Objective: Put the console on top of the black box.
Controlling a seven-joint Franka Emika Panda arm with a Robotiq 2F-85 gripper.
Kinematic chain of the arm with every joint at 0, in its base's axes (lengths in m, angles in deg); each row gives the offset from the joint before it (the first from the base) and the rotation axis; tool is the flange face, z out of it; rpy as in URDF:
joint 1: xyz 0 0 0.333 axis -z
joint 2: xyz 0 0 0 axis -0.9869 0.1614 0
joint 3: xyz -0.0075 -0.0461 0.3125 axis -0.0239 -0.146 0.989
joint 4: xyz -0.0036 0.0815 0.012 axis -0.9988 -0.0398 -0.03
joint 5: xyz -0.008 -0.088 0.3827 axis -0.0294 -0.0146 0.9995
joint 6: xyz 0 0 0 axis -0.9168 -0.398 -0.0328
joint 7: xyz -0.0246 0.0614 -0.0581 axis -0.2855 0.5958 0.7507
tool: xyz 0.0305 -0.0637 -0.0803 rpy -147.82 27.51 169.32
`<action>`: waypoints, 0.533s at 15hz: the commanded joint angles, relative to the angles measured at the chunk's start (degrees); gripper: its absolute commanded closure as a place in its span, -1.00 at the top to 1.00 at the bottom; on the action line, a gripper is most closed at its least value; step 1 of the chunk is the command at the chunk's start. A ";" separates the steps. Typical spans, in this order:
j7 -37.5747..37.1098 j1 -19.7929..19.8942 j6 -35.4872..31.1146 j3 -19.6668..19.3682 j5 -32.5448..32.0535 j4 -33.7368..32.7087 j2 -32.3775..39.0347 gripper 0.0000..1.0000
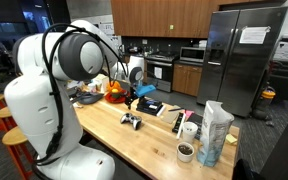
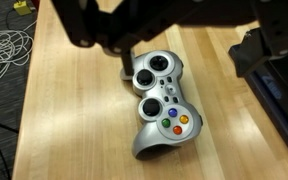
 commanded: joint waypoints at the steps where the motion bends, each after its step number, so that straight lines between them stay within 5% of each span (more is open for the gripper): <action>1: -0.56 1.51 0.63 1.95 0.51 -0.81 1.95 1.00; 8: -28.39 3.48 2.58 3.59 -7.41 3.53 -2.43 1.00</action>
